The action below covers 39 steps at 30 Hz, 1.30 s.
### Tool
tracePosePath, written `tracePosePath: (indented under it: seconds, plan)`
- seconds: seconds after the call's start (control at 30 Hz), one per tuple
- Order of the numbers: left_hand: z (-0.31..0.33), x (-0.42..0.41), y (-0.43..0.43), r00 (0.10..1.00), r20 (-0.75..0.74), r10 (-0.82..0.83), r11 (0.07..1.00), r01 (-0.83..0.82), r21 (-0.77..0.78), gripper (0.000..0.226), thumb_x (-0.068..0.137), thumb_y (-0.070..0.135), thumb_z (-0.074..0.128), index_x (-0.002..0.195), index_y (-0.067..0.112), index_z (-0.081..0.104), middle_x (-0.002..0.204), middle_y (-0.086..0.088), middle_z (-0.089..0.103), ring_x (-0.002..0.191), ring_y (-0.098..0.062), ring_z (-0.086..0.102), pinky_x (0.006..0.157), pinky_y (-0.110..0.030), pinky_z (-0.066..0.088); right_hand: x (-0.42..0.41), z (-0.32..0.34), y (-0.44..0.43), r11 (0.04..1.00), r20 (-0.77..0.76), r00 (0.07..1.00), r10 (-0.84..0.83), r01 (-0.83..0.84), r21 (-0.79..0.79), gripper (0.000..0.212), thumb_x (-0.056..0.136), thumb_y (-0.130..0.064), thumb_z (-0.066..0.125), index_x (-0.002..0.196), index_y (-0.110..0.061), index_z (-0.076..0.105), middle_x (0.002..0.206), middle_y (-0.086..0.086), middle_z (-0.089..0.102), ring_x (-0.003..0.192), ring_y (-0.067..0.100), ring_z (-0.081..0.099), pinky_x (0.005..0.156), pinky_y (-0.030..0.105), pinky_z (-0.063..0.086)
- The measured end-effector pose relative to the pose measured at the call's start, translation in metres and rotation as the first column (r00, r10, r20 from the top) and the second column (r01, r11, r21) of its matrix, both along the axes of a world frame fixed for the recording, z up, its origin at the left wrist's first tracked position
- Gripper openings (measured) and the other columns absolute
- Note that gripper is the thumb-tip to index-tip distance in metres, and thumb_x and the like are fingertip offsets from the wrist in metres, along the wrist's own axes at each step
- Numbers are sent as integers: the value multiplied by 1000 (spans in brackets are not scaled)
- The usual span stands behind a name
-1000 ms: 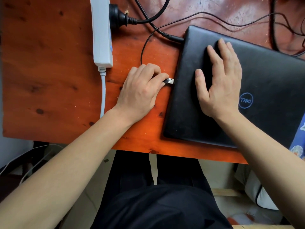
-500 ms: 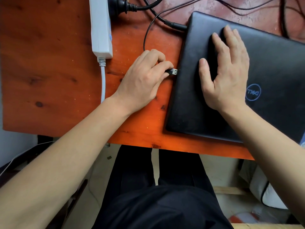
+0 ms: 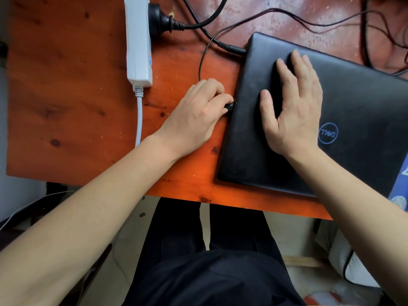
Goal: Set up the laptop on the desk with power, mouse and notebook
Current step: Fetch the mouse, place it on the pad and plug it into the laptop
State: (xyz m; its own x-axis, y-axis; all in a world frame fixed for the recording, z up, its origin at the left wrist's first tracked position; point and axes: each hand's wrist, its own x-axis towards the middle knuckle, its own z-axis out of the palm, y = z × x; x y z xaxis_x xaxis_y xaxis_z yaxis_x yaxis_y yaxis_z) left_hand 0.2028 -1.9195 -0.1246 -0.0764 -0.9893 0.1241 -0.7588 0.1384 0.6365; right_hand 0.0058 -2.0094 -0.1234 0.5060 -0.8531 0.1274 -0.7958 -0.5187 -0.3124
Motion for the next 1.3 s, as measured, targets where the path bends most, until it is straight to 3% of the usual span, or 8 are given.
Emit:
tracePosePath:
  seconds: [0.27, 0.6, 0.77, 1.0, 1.1, 1.2, 1.3]
  plan:
    - [-5, -2, 3, 998, -30, 48, 998, -50, -42, 19, 95, 2, 60, 109, -9, 67, 96, -22, 61, 87, -33, 59, 80, -38, 52, 0, 1, -2, 1000, -6, 1000, -2, 3, 2, 53, 101, -34, 50, 146, -5, 47, 156, 19, 37, 147, 35, 30, 119, 50, 24]
    - [-13, -9, 5, 989, -79, 126, 986, -133, -102, 22, 93, 8, 63, 108, -7, 68, 92, -20, 61, 84, -31, 58, 77, -41, 51, 0, 1, -2, 1000, -6, 1000, -7, 7, 2, 54, 100, -35, 49, 146, -6, 46, 156, 18, 37, 147, 34, 30, 119, 50, 24]
    - [-15, -10, 6, 964, -96, 248, 945, -263, -194, 31, 99, 17, 50, 114, -4, 67, 98, -20, 62, 88, -29, 60, 77, -39, 51, 0, -2, -3, 1000, 1, 1000, -11, 11, -11, 54, 100, -36, 50, 146, -7, 47, 156, 18, 38, 147, 33, 31, 120, 48, 23]
    - [-22, -10, 0, 795, 76, 602, 790, -580, -199, 34, 101, 28, 46, 117, 5, 65, 112, -17, 61, 105, -29, 58, 90, -43, 45, -1, -6, -2, 1000, 11, 1000, 4, -4, -3, 55, 101, -38, 48, 147, -7, 47, 156, 18, 37, 148, 33, 29, 121, 47, 21]
    - [-25, -11, 0, 726, 177, 665, 746, -634, -203, 38, 103, 34, 42, 122, 9, 64, 118, -15, 60, 111, -28, 56, 95, -39, 41, 1, -10, -2, 1000, 16, 1000, 11, -11, -12, 56, 101, -39, 46, 146, -6, 46, 156, 20, 37, 148, 34, 29, 121, 48, 21]
    - [-22, -22, 6, 676, 230, 700, 707, -701, -92, 43, 105, 35, 36, 128, 10, 60, 127, -12, 60, 120, -25, 53, 99, -39, 38, -2, -11, -1, 998, 0, 999, 53, -53, 40, 59, 102, -40, 41, 150, -6, 41, 159, 21, 31, 150, 34, 23, 124, 47, 15]
    - [-4, -59, 20, 661, 140, 738, 660, -749, 57, 42, 105, 28, 37, 129, 2, 59, 133, -16, 59, 127, -29, 51, 109, -41, 38, -16, -4, -4, 983, -25, 990, 138, -134, 125, 60, 104, -40, 38, 153, -7, 34, 163, 21, 21, 153, 34, 13, 125, 45, 8]
